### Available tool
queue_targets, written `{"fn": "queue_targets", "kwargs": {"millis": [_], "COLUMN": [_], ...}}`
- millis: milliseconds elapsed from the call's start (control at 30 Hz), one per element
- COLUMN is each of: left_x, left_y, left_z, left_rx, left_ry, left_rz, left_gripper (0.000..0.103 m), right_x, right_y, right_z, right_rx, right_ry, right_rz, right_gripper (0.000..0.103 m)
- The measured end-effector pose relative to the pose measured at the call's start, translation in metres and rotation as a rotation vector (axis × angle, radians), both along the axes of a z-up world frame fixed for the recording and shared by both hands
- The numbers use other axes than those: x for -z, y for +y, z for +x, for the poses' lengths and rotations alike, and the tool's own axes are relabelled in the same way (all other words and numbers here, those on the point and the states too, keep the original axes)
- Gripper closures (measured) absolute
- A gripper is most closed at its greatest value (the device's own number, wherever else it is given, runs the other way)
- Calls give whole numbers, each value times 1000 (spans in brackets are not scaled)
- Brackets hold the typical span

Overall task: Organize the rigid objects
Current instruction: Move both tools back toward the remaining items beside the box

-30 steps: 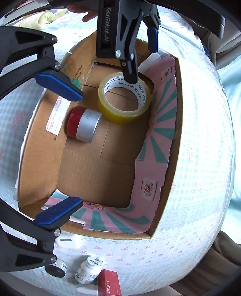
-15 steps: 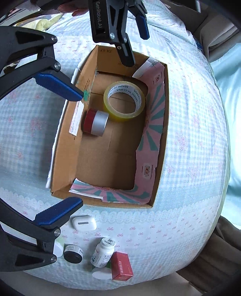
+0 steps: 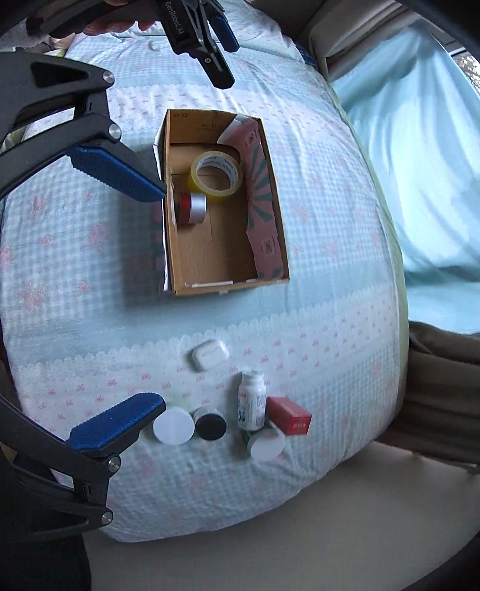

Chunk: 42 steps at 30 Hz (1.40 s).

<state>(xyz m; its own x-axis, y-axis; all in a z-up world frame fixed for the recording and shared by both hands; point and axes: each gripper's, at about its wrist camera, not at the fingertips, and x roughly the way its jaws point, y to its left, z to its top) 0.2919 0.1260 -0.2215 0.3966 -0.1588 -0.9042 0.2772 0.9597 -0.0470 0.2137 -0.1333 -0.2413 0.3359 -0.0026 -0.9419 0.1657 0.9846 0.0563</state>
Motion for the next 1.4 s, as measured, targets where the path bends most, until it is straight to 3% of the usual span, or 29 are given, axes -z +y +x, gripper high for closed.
{"fn": "queue_targets", "kwargs": {"millis": [133,233,400,567,933,1067,1400], "left_x": [-11,-22,-32,-18,67,107,186], "left_y": [-32,-61,-125,-195,-328,-360,-417], "left_z": [-8,-14,-11,10,64,86,118], "left_rx": [40,82,221,370,702,809,1051], "left_ry": [6,-34,-50,-41,-1,-1,9], "left_rz": [-46,-37,8,23,100,151,155], "left_gripper": [0,0,0,0,0,0,1], "right_x": [-12,-16,-12,7,68,100,174], "right_y": [-33,-58,-96,-131,-176,-184,-189], "right_z": [-23,-36,-48,-47,-24,-8,34], "right_rx": [74,122,180,243,307,321,338], "right_ry": [-19,-19,-33,-51,-66,-67,-55], "right_rz": [-10,-6,4,42,55,69,45], "right_gripper": [0,0,0,0,0,0,3]}}
